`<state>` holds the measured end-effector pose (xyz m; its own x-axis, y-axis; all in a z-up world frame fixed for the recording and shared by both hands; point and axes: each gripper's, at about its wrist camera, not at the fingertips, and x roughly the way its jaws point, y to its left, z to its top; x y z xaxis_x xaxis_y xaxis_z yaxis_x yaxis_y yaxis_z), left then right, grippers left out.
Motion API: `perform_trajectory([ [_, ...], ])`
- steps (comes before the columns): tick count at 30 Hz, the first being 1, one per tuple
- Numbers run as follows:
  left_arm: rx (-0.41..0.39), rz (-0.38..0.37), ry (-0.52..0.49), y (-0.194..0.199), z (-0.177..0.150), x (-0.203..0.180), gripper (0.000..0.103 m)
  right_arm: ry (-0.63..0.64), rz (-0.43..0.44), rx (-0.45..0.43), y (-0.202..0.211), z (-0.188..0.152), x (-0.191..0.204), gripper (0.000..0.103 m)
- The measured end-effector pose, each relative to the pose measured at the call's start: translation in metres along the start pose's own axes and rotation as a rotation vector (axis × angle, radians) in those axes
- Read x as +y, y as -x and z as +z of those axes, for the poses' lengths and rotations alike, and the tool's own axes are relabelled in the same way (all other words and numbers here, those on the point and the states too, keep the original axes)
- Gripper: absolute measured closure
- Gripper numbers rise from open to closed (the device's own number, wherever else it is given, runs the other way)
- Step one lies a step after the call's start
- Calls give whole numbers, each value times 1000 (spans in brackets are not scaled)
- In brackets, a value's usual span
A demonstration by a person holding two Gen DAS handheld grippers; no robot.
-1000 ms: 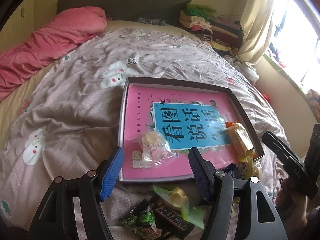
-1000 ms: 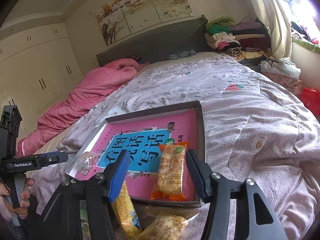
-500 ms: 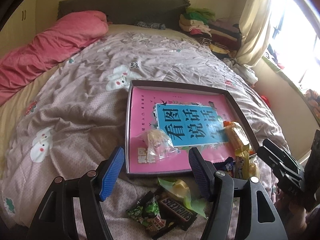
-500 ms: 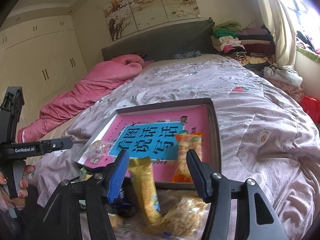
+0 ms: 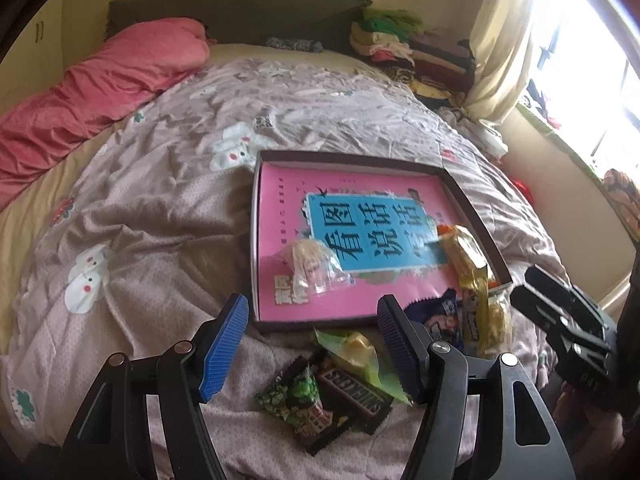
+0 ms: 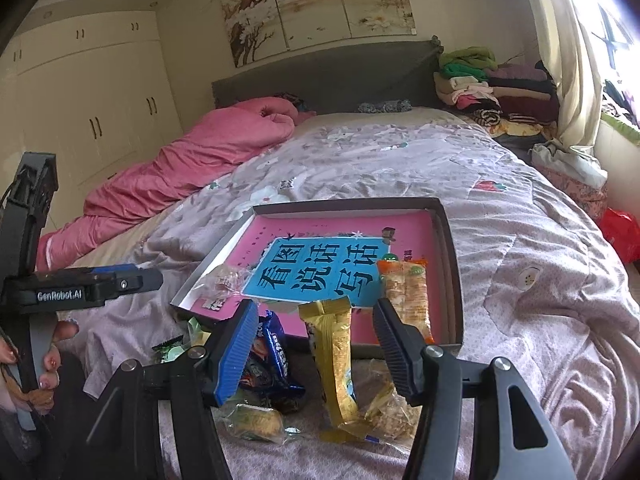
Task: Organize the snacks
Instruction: 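Withdraw both open tools from the tray back to the snack pile, then grasp the gold packet with the right tool while the left tool grasps the green snack packet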
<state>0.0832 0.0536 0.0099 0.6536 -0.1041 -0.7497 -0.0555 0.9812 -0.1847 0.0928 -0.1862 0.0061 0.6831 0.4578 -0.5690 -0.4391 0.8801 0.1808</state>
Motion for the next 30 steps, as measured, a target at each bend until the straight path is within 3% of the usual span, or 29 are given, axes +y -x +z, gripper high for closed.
perform_trajectory([
  [9,23,3,-13,5,-4,4,34,-30,-52,81,-4,-4,-1,44],
  [20,82,20,13,2,-16,17,34,1,-83,119,-3,-3,11,44],
  [30,139,42,31,-7,-23,23,34,5,-111,159,-14,-5,15,52],
])
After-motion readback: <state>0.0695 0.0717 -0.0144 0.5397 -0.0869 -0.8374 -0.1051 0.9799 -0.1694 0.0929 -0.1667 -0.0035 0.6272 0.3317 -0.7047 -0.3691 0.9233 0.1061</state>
